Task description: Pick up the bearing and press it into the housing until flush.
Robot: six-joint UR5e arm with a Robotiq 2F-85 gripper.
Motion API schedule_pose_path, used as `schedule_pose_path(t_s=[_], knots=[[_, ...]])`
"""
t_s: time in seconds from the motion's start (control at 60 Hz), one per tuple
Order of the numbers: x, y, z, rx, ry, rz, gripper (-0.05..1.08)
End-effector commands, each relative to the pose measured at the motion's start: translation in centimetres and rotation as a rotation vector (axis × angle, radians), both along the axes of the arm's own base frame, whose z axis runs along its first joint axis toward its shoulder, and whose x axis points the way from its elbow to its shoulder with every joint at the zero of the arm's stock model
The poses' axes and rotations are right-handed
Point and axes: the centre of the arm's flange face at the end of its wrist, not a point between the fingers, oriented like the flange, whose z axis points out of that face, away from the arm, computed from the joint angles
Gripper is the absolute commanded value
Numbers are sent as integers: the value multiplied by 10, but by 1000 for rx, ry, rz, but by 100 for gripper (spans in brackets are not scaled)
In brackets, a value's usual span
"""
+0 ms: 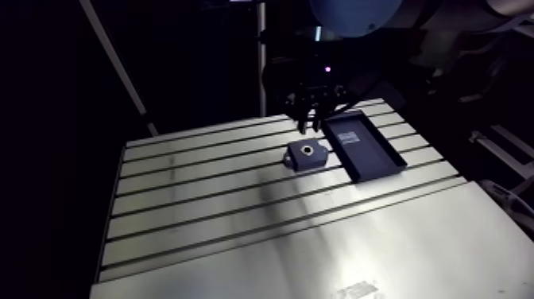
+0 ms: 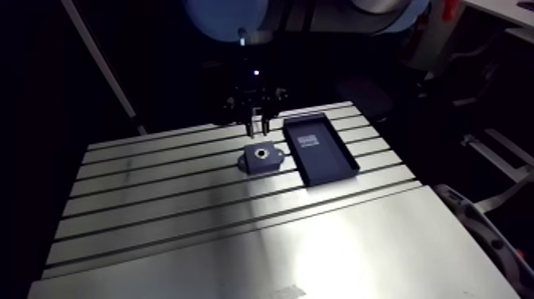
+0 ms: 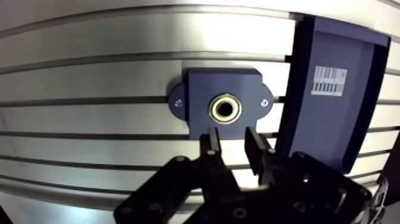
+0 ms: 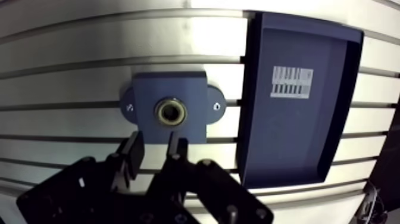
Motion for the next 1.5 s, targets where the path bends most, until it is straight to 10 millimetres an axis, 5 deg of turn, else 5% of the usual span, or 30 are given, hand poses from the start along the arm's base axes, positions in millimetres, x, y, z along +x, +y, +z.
schedule_pose_path(t_s=[0.017, 0.517, 0.883, 1.35, 1.5], knots=[[1, -7, 33, -22, -21, -21, 1], [18, -13, 141, -19, -51, -62, 1], [51, -21, 218, 4, 5, -60, 1], [55, -25, 264, 2, 57, -74, 1], [62, -54, 269, 6, 52, -65, 1]])
